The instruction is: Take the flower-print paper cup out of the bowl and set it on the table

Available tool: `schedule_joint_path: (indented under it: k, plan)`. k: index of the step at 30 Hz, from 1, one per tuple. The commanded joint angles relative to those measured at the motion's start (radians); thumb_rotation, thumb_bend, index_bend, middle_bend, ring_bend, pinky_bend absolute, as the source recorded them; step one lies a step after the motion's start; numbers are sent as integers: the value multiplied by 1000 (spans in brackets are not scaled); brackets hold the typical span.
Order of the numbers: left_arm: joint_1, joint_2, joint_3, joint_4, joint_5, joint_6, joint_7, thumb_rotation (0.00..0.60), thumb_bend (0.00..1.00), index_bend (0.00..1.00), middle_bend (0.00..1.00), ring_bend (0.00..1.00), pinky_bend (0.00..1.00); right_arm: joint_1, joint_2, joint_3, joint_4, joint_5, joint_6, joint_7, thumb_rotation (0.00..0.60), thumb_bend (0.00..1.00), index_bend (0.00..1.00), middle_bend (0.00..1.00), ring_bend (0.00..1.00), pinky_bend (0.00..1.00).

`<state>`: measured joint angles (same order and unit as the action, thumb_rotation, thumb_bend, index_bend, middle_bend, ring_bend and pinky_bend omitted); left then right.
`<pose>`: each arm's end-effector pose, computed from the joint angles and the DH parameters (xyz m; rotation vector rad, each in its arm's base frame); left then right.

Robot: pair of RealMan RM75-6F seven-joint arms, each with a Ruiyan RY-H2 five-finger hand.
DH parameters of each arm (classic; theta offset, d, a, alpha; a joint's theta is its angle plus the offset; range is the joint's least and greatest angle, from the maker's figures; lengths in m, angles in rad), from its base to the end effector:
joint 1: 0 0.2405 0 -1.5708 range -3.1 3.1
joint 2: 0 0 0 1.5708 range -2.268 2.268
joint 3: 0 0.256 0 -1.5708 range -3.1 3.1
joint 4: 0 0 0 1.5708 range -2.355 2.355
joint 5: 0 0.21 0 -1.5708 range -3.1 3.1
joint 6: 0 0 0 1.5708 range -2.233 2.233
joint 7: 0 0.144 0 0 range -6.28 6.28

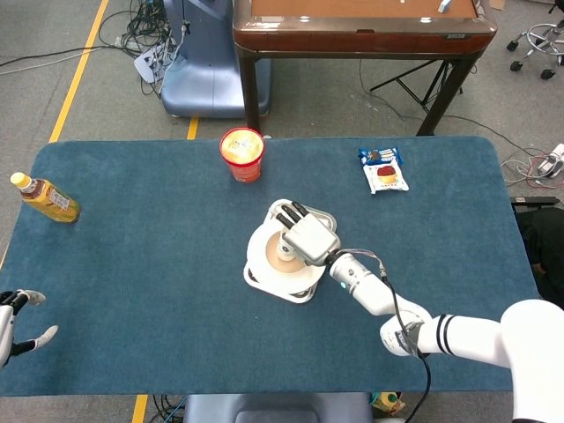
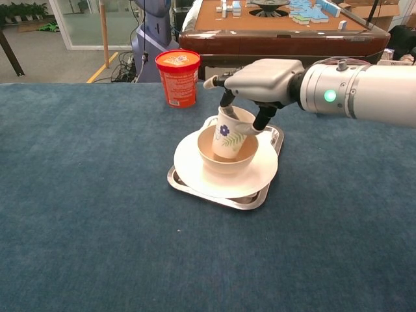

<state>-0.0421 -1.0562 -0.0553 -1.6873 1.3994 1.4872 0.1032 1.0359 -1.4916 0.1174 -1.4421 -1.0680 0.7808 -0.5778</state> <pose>-0.3207 0.1672 0.1784 -1.3056 -0.8981 -0.7611 -0.0803 -0.3783 -0.0223 2.1990 -0.4559 0.7241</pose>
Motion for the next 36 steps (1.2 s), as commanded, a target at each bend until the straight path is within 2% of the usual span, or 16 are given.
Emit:
schedule_joint_path:
  k: [1,24,36]
  plan:
    - [0,0,0,0,-1,0,0,600,138,415,431,312,479,4,8,2,-11,-2,3,-7,600,510,573,0,0,18]
    - [-1,-7,0,6,-4,-3,11,600,138,415,431,312,479,14,135,26,-246,-78,61,-29,600,510,589,0,0,18]
    - [-1,-9,0,5,-1,0,19,600,138,415,431,312,479,11,183,-14,-373,-155,55,-54,600,510,594,3,0,18]
